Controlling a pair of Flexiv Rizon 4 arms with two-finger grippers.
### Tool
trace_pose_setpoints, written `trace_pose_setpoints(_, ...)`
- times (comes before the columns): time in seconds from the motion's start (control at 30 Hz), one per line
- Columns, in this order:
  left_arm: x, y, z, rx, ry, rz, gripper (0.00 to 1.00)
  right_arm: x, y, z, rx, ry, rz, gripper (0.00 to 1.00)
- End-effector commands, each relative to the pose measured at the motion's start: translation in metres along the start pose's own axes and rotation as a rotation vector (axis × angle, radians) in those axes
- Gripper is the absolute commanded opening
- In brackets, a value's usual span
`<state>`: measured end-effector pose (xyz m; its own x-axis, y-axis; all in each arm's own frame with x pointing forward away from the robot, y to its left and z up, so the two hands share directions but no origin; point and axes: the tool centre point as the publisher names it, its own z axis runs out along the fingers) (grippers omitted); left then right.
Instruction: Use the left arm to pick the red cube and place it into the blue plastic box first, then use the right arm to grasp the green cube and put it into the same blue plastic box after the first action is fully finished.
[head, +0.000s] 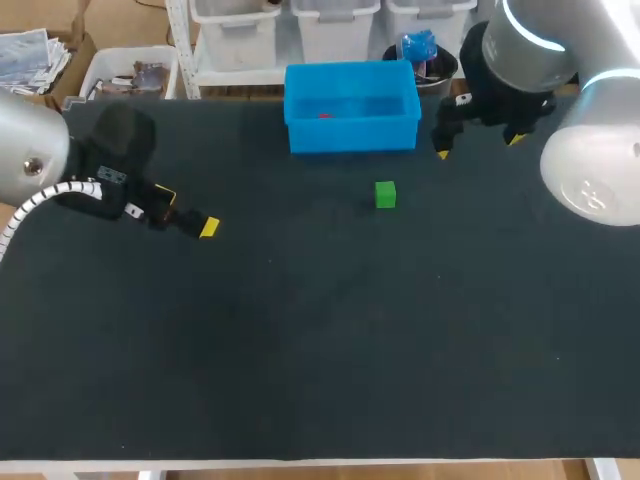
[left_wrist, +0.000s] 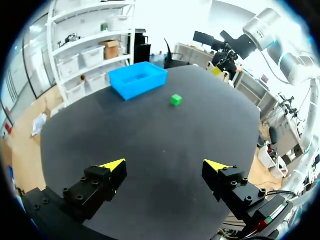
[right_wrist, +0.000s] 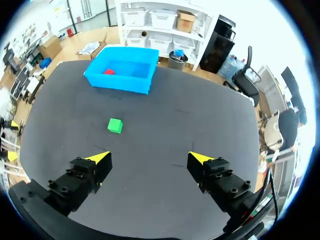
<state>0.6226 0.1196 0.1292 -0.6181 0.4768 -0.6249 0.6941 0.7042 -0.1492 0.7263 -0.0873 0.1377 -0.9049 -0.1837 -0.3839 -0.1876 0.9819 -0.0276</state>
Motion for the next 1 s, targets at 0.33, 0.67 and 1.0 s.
trace_pose_setpoints(0.33,0.001,0.001,0.000,0.006,-0.005,0.002,1.00,-0.014,0.024,0.007,0.044,0.087,0.146,1.00)
trace_pose_setpoints(0.67,0.001,0.001,0.000,0.006,-0.005,0.002,1.00,-0.024,0.049,0.019,0.108,0.130,0.234,1.00)
trace_pose_setpoints(1.0,0.001,0.001,0.000,0.006,-0.005,0.002,1.00,-0.028,0.075,0.031,0.080,0.105,0.227,1.00)
